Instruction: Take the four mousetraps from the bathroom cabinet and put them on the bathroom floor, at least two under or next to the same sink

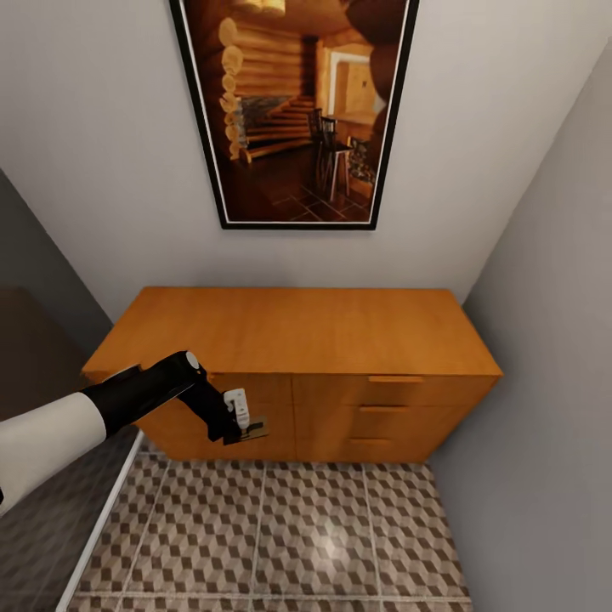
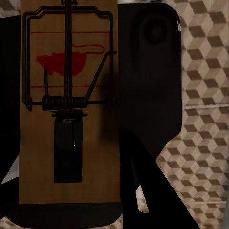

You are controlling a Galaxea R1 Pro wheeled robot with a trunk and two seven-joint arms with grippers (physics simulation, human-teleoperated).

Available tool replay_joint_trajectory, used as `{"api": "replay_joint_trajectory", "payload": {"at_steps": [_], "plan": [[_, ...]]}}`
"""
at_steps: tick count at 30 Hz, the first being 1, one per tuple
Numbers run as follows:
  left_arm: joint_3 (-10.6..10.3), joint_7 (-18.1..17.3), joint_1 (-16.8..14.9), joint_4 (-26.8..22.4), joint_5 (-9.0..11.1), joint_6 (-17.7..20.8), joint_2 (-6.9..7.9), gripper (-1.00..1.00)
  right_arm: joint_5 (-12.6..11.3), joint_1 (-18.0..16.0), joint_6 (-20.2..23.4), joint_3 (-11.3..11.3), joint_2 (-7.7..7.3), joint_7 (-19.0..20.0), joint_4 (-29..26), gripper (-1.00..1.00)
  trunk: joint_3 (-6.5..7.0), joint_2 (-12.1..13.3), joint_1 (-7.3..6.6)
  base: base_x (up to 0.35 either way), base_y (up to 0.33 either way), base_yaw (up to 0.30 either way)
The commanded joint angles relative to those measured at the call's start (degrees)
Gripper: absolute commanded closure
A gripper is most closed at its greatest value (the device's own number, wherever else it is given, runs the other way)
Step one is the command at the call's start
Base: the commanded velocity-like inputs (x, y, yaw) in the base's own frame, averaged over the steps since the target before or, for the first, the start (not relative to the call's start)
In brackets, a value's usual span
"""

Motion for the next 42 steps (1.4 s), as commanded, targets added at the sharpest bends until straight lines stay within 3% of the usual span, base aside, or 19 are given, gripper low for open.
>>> {"api": "replay_joint_trajectory", "payload": {"at_steps": [1,9,20,23,27,33,37,42], "plan": [[-0.25,0.18,-0.10,-0.07,0.45,0.39,0.05,1.00,-0.75,-0.04,-0.25,0.48,0.00,0.11,0.06,1.00,-0.10,-0.11,0.00,-0.331,0.000,0.000],[-0.25,0.25,-0.10,0.13,0.45,0.39,0.13,1.00,-0.75,-0.04,-0.25,0.48,0.00,0.11,0.06,1.00,-0.10,-0.11,0.00,-0.306,0.000,0.000],[-0.42,0.31,-0.06,1.73,0.52,0.34,0.31,1.00,-0.71,-0.04,-0.25,0.48,-0.04,0.11,0.00,1.00,-0.10,-0.11,0.00,-0.036,0.000,0.000],[-1.86,0.33,0.60,3.58,0.53,0.24,0.30,1.00,-0.68,-0.04,-0.44,0.48,-0.15,0.08,-0.21,1.00,-0.10,-0.11,0.00,-0.001,0.000,0.000],[-5.04,2.00,3.99,5.33,0.54,0.08,0.04,1.00,-0.67,-0.04,-3.04,0.51,-0.31,-0.23,-0.77,1.00,-0.10,-0.11,0.00,0.000,0.000,0.000],[-10.10,14.70,11.24,6.51,0.75,-2.08,-0.43,1.00,-0.66,-0.04,-5.89,0.41,-1.99,-0.36,-1.80,1.00,-0.10,-0.11,0.00,0.000,0.000,0.000],[-12.03,17.46,15.57,7.80,0.80,-5.23,-0.63,1.00,-0.66,-0.04,-5.89,0.40,-3.35,-0.48,-3.69,1.00,-0.10,-0.11,0.00,0.000,0.000,0.000],[-12.58,21.13,21.95,13.73,0.85,-10.22,-1.08,1.00,-0.66,-0.04,-4.76,0.39,-5.12,-1.25,-7.02,1.00,-0.10,-0.11,0.00,0.000,0.000,0.000]]}}
